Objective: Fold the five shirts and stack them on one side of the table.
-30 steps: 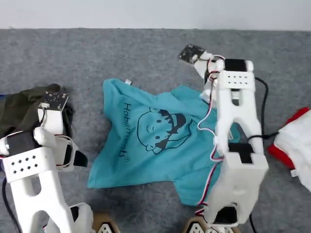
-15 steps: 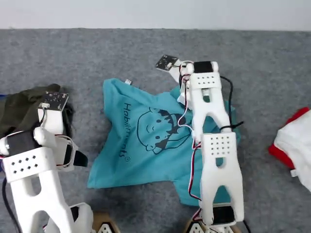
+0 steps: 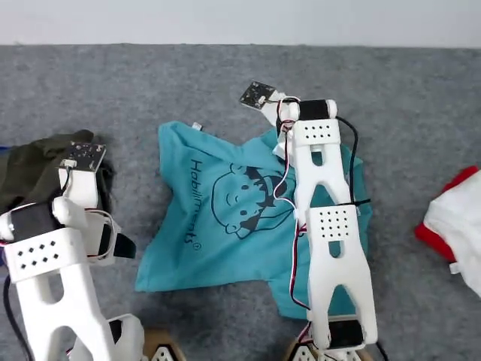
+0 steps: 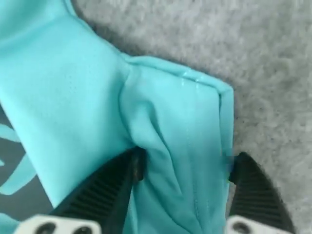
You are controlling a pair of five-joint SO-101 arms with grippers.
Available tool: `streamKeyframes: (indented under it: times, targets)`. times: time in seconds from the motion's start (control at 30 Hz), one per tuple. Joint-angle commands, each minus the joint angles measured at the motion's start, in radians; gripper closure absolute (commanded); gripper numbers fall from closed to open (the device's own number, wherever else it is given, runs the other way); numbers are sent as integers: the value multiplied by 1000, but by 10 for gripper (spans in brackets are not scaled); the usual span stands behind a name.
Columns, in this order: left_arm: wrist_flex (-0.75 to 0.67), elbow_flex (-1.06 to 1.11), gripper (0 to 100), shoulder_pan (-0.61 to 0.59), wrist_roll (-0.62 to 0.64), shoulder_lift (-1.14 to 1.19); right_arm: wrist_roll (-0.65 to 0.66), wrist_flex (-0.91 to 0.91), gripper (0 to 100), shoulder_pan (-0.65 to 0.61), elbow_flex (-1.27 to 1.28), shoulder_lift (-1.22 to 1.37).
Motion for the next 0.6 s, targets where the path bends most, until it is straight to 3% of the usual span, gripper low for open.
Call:
streamKeyframes:
  times: [0.0, 0.07, 0.13, 0.57]
  targets:
    - [23, -5, 739, -2, 5, -28, 5, -30, 916, -2, -23, 2]
    - [23, -5, 739, -2, 5, -28, 5, -30, 998, 1, -28, 2]
    - [23, -5, 739, -2, 5, -28, 5, -25, 950, 5, -29, -1]
    - [23, -1, 739, -2, 5, -28, 8, 136, 989, 25, -210, -134]
